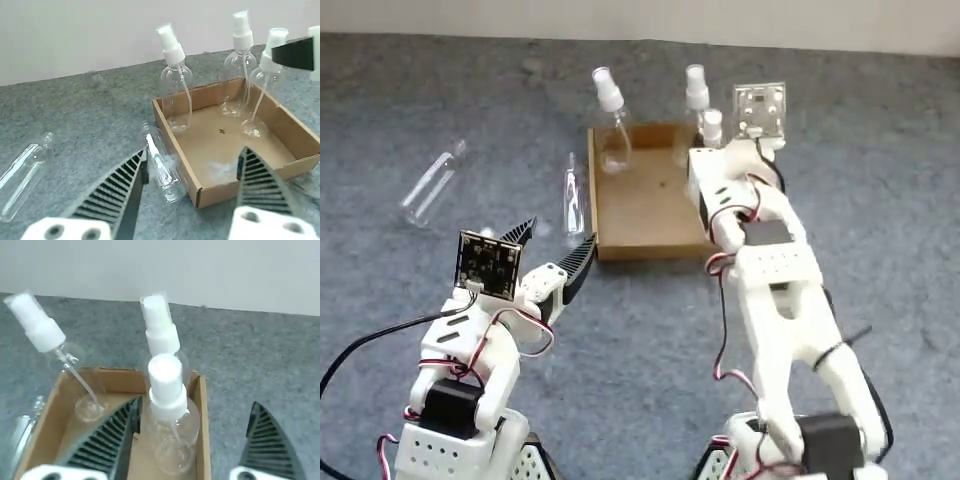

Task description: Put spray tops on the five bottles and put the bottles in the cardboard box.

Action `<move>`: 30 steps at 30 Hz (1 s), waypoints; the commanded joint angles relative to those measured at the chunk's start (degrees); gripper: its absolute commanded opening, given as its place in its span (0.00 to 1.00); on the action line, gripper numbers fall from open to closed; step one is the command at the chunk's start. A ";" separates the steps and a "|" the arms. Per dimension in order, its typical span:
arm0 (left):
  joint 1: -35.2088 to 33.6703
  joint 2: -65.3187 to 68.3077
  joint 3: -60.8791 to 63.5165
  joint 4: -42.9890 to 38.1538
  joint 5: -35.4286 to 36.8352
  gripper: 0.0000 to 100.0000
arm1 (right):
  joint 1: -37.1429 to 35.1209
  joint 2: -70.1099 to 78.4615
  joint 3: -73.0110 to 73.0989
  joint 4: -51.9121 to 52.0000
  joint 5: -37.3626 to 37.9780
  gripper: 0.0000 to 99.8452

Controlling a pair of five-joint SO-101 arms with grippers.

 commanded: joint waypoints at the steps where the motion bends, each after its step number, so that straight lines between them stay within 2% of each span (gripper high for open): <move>1: -0.75 0.04 -1.45 -1.14 0.70 0.23 | 0.31 -7.96 -2.51 6.99 0.35 0.27; 5: -1.27 2.68 -3.74 -0.35 0.70 0.23 | 0.48 -12.70 -2.51 14.73 0.44 0.27; 10: -6.73 17.54 -12.79 0.18 0.70 0.23 | 0.66 -17.36 -2.51 26.33 0.53 0.27; 14: -14.73 33.45 -27.91 9.14 0.62 0.23 | 0.40 -19.30 -2.51 34.86 1.23 0.27; 16: -18.95 41.01 -36.53 15.91 -0.44 0.23 | 0.40 -19.38 -2.51 37.32 4.84 0.27; 19: -24.75 51.91 -48.57 23.47 -7.65 0.23 | 0.40 -19.38 -2.42 38.20 7.56 0.27; 22: -32.22 61.93 -58.86 27.34 -9.93 0.23 | 0.04 -19.38 -2.42 38.11 7.38 0.27; 27: -41.71 75.30 -70.90 33.14 -15.03 0.23 | -8.22 -19.21 -2.42 38.11 7.38 0.27; 30: -46.81 80.40 -73.45 34.11 -16.18 0.23 | -14.02 -17.98 -4.18 37.32 7.38 0.27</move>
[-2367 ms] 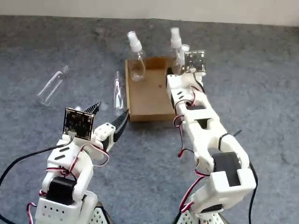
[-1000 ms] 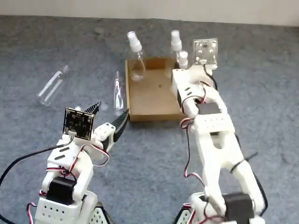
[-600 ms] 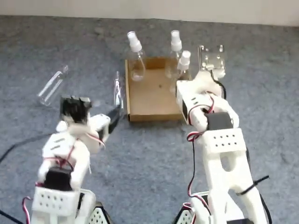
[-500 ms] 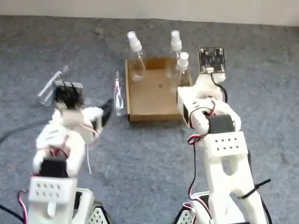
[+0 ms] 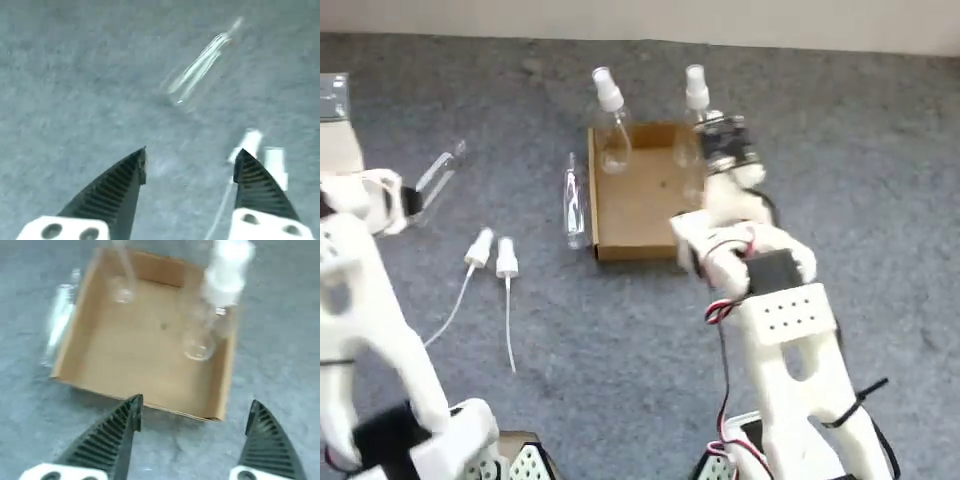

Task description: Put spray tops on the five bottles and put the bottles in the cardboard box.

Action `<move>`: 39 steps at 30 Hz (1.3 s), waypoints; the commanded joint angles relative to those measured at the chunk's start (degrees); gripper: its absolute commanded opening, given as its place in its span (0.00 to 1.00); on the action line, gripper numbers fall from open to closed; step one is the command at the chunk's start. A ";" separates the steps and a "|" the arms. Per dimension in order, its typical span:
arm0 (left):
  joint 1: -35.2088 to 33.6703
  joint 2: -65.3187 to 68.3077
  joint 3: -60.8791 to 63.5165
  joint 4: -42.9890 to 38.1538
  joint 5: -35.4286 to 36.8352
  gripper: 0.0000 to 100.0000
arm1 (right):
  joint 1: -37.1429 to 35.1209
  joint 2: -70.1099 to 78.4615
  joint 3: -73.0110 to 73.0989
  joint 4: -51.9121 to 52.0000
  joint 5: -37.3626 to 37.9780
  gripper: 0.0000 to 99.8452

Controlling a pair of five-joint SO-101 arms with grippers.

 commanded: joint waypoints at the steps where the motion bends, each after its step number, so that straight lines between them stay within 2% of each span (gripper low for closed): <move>1: -7.96 6.81 -6.29 1.76 -2.02 0.23 | -6.81 0.75 -5.49 -0.48 0.53 0.27; 4: -12.00 9.45 -5.32 1.76 -2.37 0.24 | -10.59 8.66 -11.74 -0.40 -1.41 0.27; 8: -16.04 11.65 -4.00 -0.35 -2.46 0.30 | -14.55 22.64 -24.66 0.92 -5.54 0.27; 11: -19.03 12.88 -2.15 -4.84 -2.64 0.30 | -17.36 34.07 -36.53 4.70 -9.58 0.27; 14: -21.23 14.46 1.63 -10.90 -6.42 0.30 | -18.59 44.53 -47.96 6.20 -13.27 0.27; 21: -23.16 15.78 9.10 -18.81 -7.65 0.31 | -20.35 59.82 -67.56 6.29 -14.33 0.27; 28: -23.08 15.78 13.58 -24.18 -7.56 0.31 | -22.55 65.80 -71.60 6.29 -14.33 0.27; 39: -23.16 16.13 13.67 -24.35 -7.56 0.31 | -22.02 73.10 -71.60 6.11 -14.42 0.27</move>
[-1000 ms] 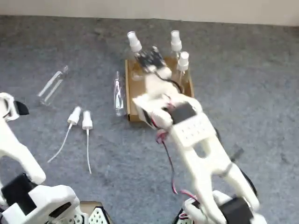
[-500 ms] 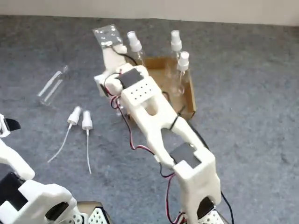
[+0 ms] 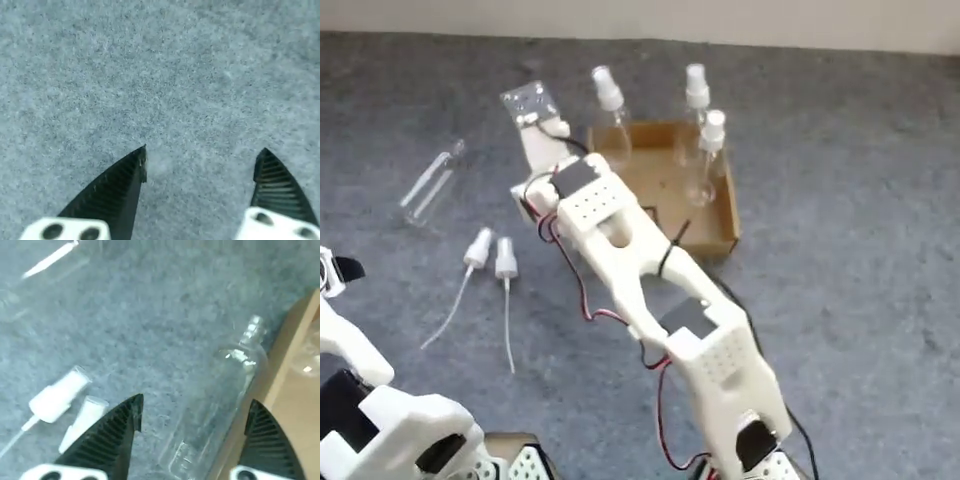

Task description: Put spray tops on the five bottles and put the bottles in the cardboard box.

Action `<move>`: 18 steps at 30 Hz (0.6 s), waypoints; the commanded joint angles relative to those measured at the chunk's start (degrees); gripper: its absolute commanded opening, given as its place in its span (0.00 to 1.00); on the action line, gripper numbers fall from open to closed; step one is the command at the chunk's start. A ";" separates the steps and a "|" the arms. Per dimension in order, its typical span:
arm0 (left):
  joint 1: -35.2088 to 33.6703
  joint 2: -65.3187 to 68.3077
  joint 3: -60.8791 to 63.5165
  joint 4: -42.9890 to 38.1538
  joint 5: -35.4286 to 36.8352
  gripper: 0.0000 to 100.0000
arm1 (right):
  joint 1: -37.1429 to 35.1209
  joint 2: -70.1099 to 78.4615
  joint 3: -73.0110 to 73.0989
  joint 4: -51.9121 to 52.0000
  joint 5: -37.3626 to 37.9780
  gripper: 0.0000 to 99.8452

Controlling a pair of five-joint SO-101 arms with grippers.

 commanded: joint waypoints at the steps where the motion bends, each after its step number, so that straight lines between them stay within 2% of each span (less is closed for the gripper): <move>1: -0.40 -0.13 -0.22 -0.88 -0.35 0.31 | -0.04 -0.04 -3.74 0.04 -0.53 0.27; 18: -0.40 -0.31 -0.22 -0.88 -0.35 0.31 | -1.45 7.69 -3.82 0.13 -0.53 0.27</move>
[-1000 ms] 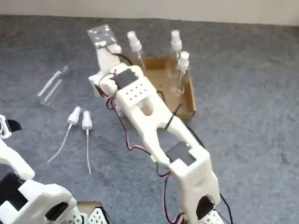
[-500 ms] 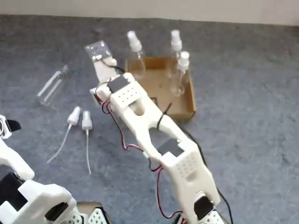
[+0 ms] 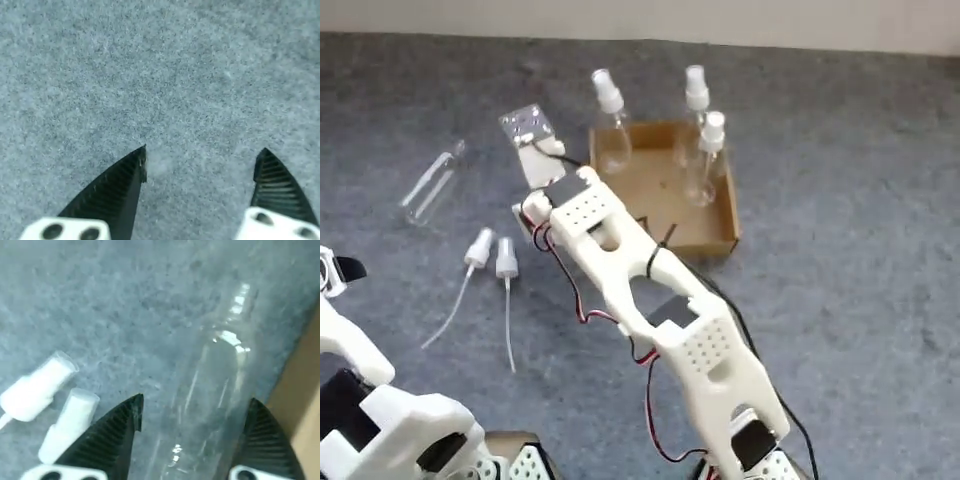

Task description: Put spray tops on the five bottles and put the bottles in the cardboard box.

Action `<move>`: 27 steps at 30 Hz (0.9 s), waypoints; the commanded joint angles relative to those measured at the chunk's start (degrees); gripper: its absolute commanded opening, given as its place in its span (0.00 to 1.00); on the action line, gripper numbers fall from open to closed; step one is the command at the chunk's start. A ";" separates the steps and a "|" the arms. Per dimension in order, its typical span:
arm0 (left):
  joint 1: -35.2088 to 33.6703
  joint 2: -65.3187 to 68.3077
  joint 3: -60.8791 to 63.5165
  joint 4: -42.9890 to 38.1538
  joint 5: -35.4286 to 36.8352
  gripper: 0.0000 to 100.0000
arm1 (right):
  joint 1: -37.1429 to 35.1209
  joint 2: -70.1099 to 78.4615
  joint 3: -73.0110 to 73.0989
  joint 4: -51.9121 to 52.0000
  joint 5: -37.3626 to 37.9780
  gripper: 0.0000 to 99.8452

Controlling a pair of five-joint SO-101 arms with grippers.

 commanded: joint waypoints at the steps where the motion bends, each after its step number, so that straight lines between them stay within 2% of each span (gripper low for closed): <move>1: -0.40 -0.48 -0.22 -0.88 -0.35 0.31 | -0.92 0.22 -2.07 0.75 -0.53 0.25; 8: -0.40 -0.57 -0.40 -0.70 -0.35 0.31 | -2.59 1.36 -1.98 1.10 -0.09 0.00; 18: 0.22 -0.75 -0.84 -0.53 -0.44 0.31 | -3.82 -8.04 -10.33 30.99 0.26 0.00; 20: 1.19 -0.75 -1.19 0.35 -0.97 0.31 | -4.00 -10.59 -12.62 36.44 4.57 0.00; 22: 2.33 -0.75 -3.12 5.98 -5.01 0.31 | -4.97 -13.05 -14.11 41.63 9.41 0.00; 27: 6.20 -0.75 -11.30 23.03 -7.21 0.31 | -5.49 -23.52 -10.24 43.47 10.02 0.00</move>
